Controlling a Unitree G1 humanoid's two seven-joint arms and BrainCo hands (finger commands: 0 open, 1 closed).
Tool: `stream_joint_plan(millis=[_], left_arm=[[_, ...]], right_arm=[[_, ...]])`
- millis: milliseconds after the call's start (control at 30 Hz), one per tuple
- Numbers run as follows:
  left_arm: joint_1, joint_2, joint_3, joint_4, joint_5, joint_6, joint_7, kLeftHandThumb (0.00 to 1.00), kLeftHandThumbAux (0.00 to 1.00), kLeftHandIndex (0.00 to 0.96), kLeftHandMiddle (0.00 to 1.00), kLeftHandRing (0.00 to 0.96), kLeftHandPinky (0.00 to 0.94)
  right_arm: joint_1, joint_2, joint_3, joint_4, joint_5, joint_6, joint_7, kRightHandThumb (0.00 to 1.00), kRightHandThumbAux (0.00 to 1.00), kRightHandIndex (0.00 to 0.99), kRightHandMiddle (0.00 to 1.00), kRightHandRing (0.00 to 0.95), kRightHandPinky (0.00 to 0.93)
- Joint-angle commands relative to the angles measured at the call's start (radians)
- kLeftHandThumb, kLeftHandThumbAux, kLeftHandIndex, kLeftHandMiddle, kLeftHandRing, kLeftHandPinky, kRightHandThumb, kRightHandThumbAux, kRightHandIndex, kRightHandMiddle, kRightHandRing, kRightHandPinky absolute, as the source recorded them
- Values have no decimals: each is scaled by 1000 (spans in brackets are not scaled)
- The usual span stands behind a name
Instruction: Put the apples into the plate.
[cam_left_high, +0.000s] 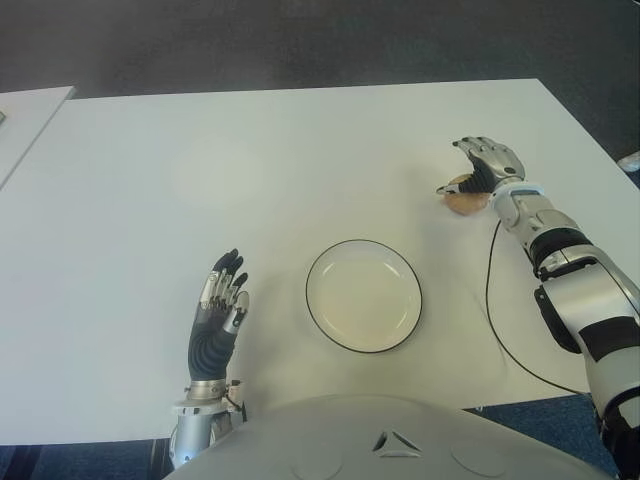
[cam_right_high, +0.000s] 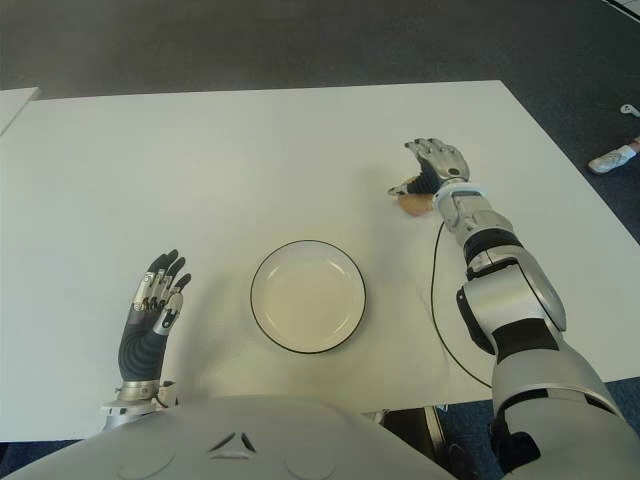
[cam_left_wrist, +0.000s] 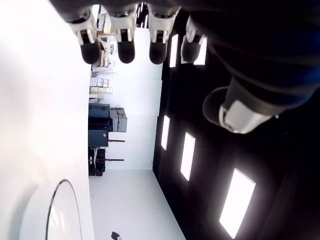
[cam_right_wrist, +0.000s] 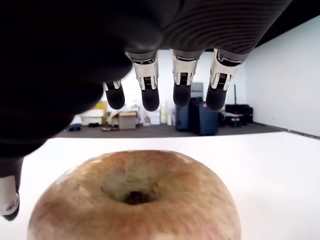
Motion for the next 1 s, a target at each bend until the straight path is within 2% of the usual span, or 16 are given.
stream_joint_plan(millis=[33, 700, 1000], left_arm=[[15, 3, -3, -15, -15, 22, -17, 76, 535, 84, 20, 0, 0], [15, 6, 6, -20, -26, 25, -35, 51, 518, 77, 16, 0, 0], [26, 3, 6, -33, -22, 26, -41, 70, 487, 79, 15, 0, 0]], right_arm=[[24, 5, 9, 13, 9, 22, 11, 233, 508, 0, 0, 0, 0], [51, 16, 10, 35, 31, 56, 22, 237, 513, 0, 0, 0, 0], [68, 25, 13, 38, 39, 66, 18, 222, 519, 0, 0, 0, 0]])
